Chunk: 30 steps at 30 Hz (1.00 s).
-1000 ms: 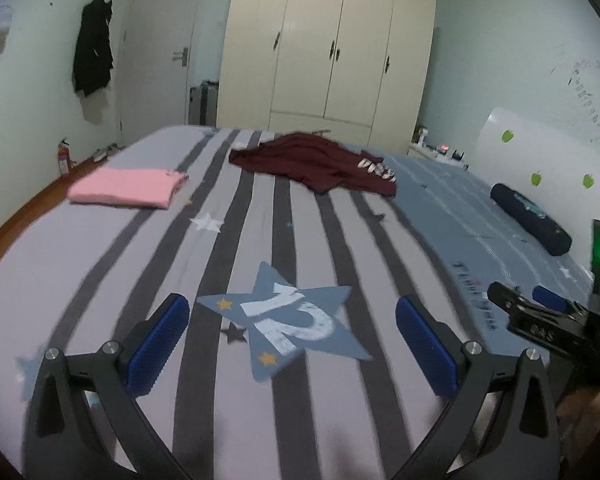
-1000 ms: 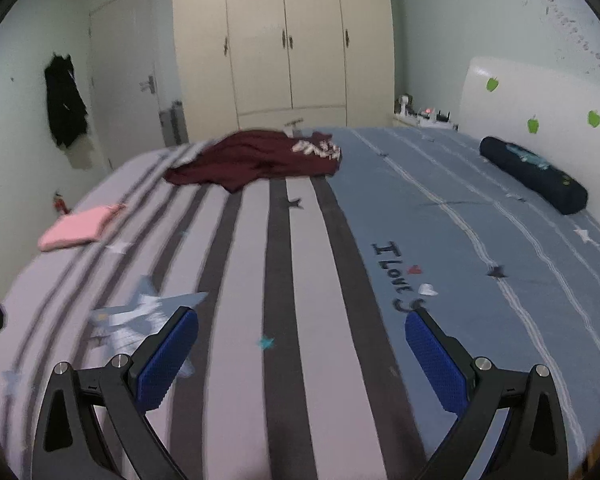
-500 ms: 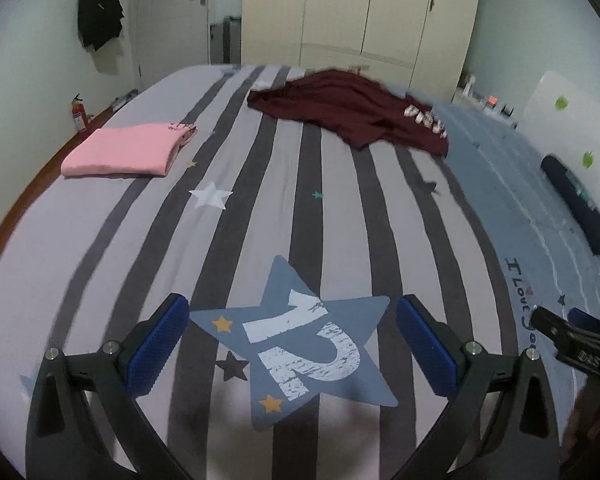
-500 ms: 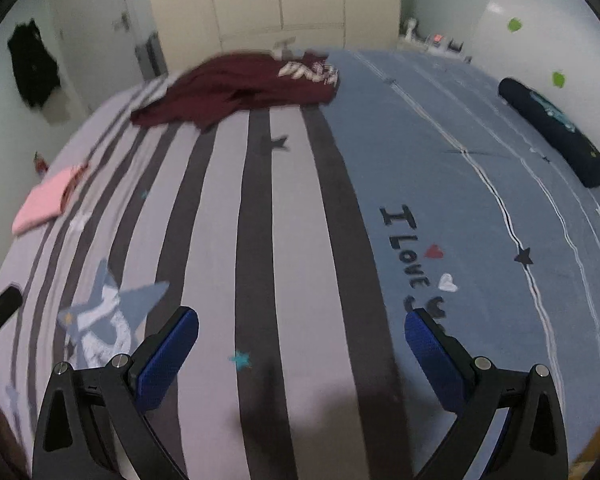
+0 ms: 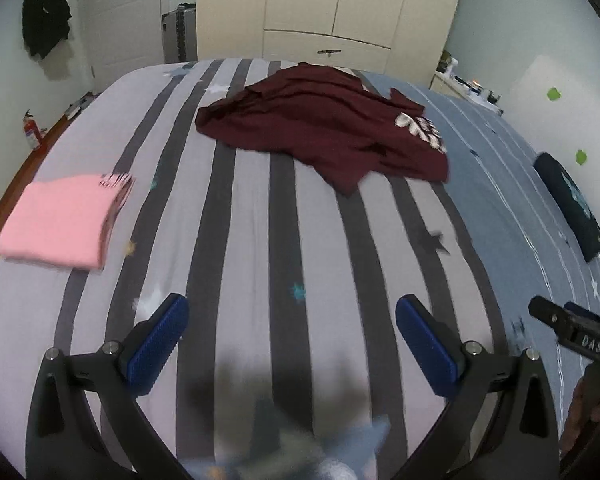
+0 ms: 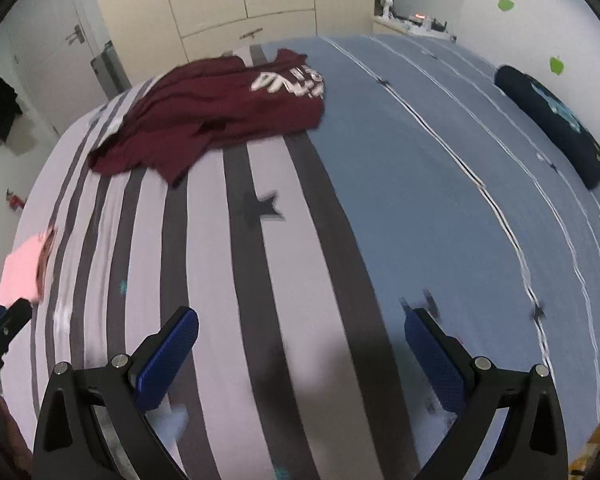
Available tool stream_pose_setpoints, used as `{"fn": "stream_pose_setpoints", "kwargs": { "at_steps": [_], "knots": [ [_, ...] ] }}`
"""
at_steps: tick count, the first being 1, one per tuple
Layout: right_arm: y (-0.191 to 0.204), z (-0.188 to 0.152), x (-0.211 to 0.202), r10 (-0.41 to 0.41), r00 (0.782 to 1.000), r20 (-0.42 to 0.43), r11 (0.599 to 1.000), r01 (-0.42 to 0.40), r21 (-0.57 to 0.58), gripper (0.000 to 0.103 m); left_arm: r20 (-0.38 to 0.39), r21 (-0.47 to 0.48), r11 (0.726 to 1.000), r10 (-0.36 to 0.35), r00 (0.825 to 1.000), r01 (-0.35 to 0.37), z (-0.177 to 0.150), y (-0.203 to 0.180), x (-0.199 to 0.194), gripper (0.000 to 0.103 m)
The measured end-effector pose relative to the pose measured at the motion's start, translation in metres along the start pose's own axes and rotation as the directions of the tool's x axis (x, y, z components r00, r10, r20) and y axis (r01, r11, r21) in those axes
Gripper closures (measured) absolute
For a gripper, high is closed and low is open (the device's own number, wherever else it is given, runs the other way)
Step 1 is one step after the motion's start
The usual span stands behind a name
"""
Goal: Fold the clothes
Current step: 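Move both grippers toward the crumpled maroon sweatshirt on the bed, then grasp the sweatshirt hem with the left gripper while the right gripper grasps another edge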
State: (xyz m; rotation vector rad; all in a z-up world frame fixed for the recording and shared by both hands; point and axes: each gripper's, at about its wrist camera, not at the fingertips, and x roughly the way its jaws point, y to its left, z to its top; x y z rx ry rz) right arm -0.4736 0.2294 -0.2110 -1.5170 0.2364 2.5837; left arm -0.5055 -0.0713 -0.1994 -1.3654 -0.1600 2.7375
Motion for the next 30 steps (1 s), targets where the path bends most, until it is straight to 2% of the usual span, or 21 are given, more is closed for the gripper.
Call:
{"fn": "stream_pose_setpoints", "kwargs": {
  "at_steps": [5, 9, 14, 22, 26, 27, 29, 30],
  "knots": [
    [0.042, 0.061, 0.064, 0.020, 0.999, 0.041, 0.998, -0.017, -0.068, 0.001, 0.002, 0.011, 0.999, 0.041, 0.999, -0.041, 0.048, 0.019, 0.082, 0.003],
    [0.076, 0.110, 0.117, 0.055, 0.997, 0.063, 0.992, -0.048, -0.113, 0.001, -0.039, 0.047, 0.996, 0.074, 0.996, -0.072, 0.085, 0.024, 0.150, 0.021],
    [0.111, 0.160, 0.187, 0.093, 0.994, 0.058, 0.985, -0.083, -0.152, 0.002, -0.014, 0.064, 0.994, 0.095, 0.995, -0.094, 0.125, 0.025, 0.203, 0.024],
    [0.136, 0.192, 0.250, 0.101, 0.994, 0.033, 0.980, -0.094, -0.176, 0.003, -0.049, 0.219, 0.964, 0.162, 0.986, -0.148, 0.146, 0.021, 0.264, 0.024],
    [0.146, 0.202, 0.264, 0.129, 0.992, 0.011, 0.976, -0.125, -0.179, 0.004, -0.097, 0.235, 0.960, 0.181, 0.979, -0.154, 0.148, 0.025, 0.286, 0.024],
    [0.148, 0.203, 0.267, 0.139, 0.990, 0.000, 0.975, -0.137, -0.174, 0.004, -0.110, 0.230, 0.963, 0.171, 0.979, -0.143, 0.149, 0.026, 0.290, 0.027],
    [0.153, 0.204, 0.273, 0.138, 0.990, -0.021, 0.974, -0.140, -0.180, 0.009, -0.118, 0.213, 0.971, 0.134, 0.984, -0.107, 0.151, 0.026, 0.292, 0.043],
    [0.154, 0.204, 0.275, 0.136, 0.990, -0.026, 0.973, -0.138, -0.185, 0.014, -0.120, 0.208, 0.974, 0.117, 0.986, -0.090, 0.152, 0.025, 0.292, 0.054]
  ]
}}
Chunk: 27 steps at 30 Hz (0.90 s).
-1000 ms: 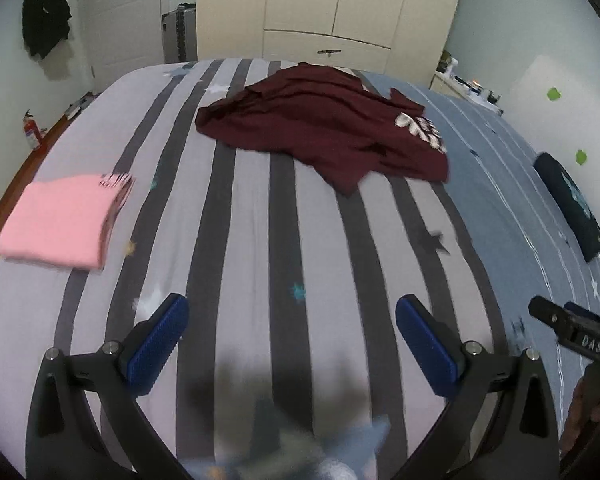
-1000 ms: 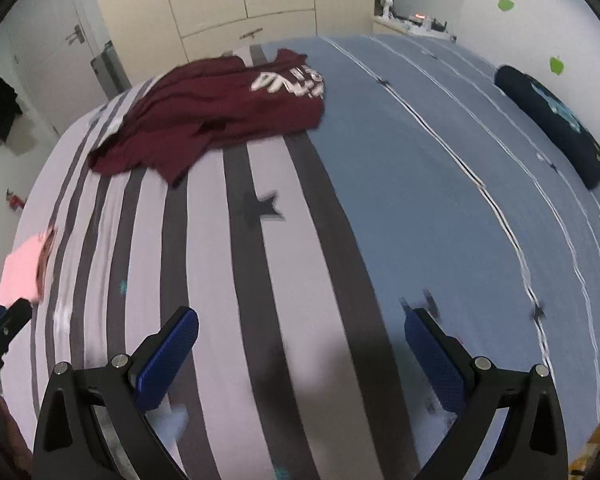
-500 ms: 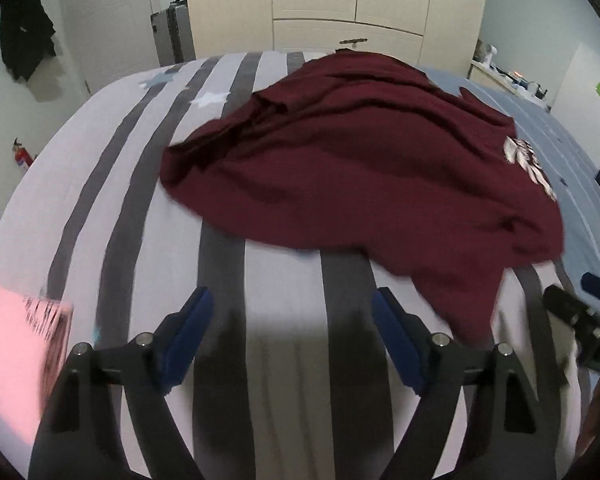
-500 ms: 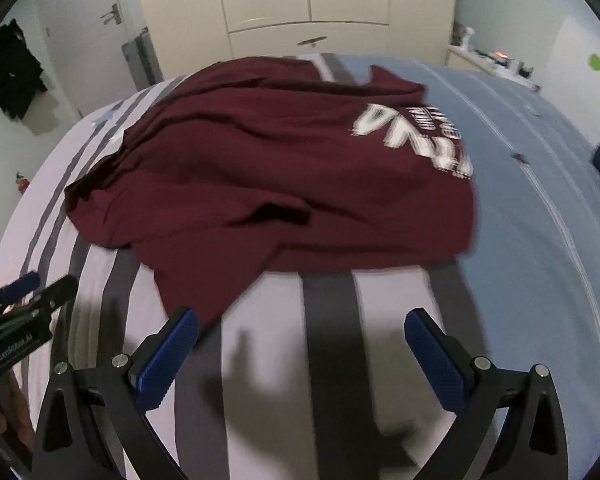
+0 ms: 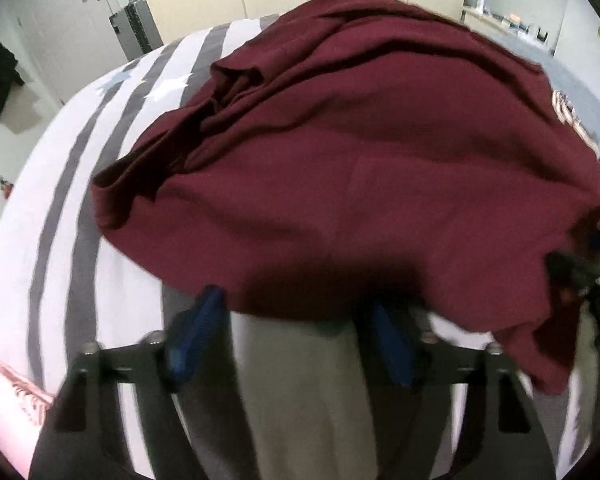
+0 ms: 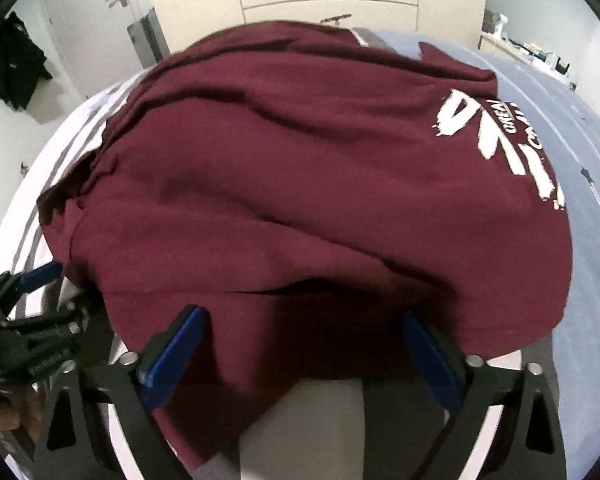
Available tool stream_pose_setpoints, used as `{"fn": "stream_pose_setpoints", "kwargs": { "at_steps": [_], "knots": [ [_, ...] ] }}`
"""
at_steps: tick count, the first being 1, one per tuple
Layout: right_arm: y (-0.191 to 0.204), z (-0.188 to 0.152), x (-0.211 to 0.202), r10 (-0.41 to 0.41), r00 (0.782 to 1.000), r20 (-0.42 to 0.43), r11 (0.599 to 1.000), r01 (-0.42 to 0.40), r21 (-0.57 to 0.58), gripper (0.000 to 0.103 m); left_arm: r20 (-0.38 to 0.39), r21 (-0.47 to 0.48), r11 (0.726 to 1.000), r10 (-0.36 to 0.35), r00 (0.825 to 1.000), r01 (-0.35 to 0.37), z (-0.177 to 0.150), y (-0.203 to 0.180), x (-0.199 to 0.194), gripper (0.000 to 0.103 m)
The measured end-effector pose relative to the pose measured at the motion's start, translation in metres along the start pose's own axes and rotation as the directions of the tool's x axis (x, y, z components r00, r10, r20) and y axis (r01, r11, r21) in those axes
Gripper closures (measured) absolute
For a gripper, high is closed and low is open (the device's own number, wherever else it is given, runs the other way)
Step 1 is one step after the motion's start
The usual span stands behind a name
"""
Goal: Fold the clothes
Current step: 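Grasp the sweatshirt hem with the left gripper while the right gripper grasps another edge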
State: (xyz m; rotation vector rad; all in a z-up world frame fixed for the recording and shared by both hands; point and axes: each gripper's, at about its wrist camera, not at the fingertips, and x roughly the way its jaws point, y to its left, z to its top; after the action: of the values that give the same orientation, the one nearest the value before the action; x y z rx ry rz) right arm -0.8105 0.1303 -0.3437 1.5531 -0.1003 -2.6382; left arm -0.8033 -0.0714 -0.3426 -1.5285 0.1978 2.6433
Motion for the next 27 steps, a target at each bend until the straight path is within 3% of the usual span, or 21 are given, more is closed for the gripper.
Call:
{"fn": "stream_pose_setpoints", "kwargs": {
  "at_steps": [4, 7, 9, 12, 19, 23, 27],
  "knots": [
    [-0.005, 0.000, -0.003, 0.018, 1.000, 0.015, 1.000, -0.018, 0.014, 0.047, 0.005, 0.041, 0.999, -0.031, 0.999, 0.031, 0.003, -0.004, -0.002, 0.087],
    [-0.017, -0.001, -0.013, 0.047, 0.998, 0.033, 0.998, -0.049, 0.048, 0.079, 0.051, 0.016, 0.996, -0.089, 0.995, 0.089, -0.001, 0.002, -0.022, 0.092],
    [-0.024, -0.004, -0.023, 0.074, 0.996, 0.049, 0.995, -0.077, 0.062, 0.093, 0.085, -0.004, 0.991, -0.130, 0.988, 0.131, -0.003, 0.007, -0.036, 0.093],
    [-0.029, -0.013, -0.039, 0.120, 0.991, 0.061, 0.992, -0.123, 0.042, 0.102, 0.128, -0.002, 0.981, -0.192, 0.973, 0.194, -0.019, 0.014, -0.066, 0.094],
    [-0.038, -0.058, -0.106, 0.220, 0.968, 0.122, 0.975, -0.223, 0.015, 0.102, 0.186, -0.024, 0.944, -0.320, 0.929, 0.329, -0.083, 0.034, -0.156, 0.094],
    [-0.042, -0.109, -0.156, 0.269, 0.954, 0.131, 0.960, -0.277, 0.048, 0.102, 0.162, -0.006, 0.931, -0.360, 0.919, 0.366, -0.141, 0.019, -0.206, 0.094],
    [-0.045, -0.189, -0.199, 0.250, 0.966, 0.063, 0.967, -0.253, 0.042, 0.102, 0.083, -0.048, 0.906, -0.416, 0.905, 0.421, -0.198, -0.003, -0.235, 0.094]
  ]
}}
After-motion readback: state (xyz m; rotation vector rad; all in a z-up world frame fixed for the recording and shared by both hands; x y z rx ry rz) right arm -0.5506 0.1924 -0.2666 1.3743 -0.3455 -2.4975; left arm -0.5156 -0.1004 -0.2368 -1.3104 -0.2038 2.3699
